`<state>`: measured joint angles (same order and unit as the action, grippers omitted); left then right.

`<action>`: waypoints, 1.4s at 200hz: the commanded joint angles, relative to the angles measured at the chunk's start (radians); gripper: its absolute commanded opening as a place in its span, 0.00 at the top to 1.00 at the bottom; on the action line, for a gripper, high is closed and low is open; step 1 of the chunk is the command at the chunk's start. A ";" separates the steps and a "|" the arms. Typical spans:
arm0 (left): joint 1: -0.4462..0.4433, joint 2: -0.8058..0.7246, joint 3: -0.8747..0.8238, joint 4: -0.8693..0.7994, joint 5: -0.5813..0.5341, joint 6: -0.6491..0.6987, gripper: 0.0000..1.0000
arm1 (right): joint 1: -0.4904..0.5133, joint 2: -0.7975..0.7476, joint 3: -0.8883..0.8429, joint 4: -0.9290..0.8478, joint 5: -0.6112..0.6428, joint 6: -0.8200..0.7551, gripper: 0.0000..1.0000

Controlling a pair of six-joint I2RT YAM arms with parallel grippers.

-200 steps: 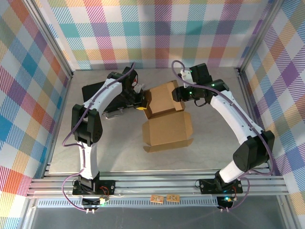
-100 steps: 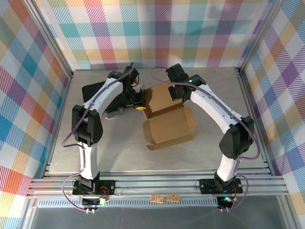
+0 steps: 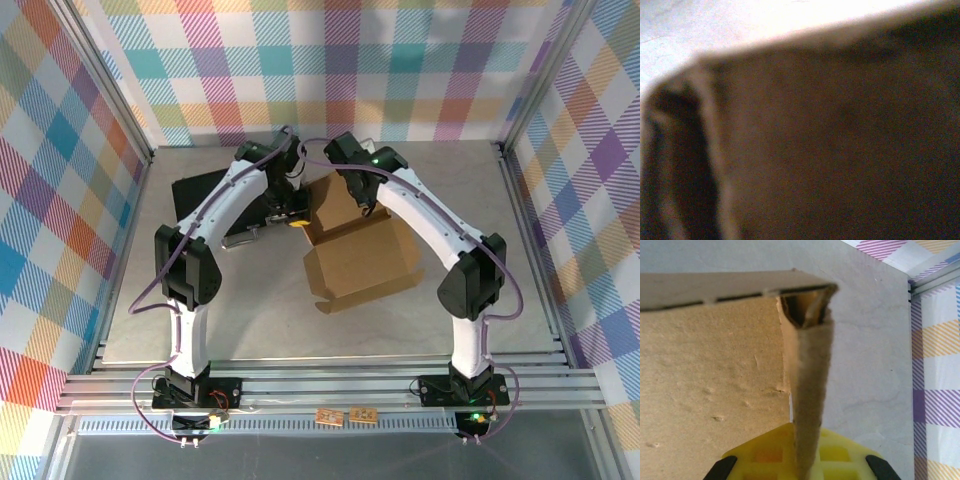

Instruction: Fold the paper box

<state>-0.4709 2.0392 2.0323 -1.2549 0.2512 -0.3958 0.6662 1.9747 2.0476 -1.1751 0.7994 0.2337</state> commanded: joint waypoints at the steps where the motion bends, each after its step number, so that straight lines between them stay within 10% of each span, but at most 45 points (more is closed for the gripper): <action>1: 0.002 -0.004 0.030 -0.100 -0.123 -0.046 1.00 | -0.016 0.036 0.036 -0.150 0.143 0.051 1.00; 145: -0.015 -0.027 -0.121 0.018 -0.372 -0.118 1.00 | 0.057 0.059 0.087 -0.271 0.075 0.186 1.00; 184: -0.013 -0.068 -0.166 0.101 -0.282 -0.126 1.00 | 0.061 0.062 0.085 -0.252 0.047 0.187 1.00; 210: -0.003 -0.089 -0.160 0.090 -0.217 -0.118 0.64 | 0.059 0.062 0.074 -0.238 0.038 0.179 1.00; 280: 0.034 -0.220 -0.298 0.205 -0.074 -0.093 0.52 | 0.041 0.069 0.073 -0.219 -0.021 0.175 1.00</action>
<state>-0.4458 1.8816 1.7958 -1.1183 0.1047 -0.5072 0.7132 2.0480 2.1216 -1.3750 0.7982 0.4107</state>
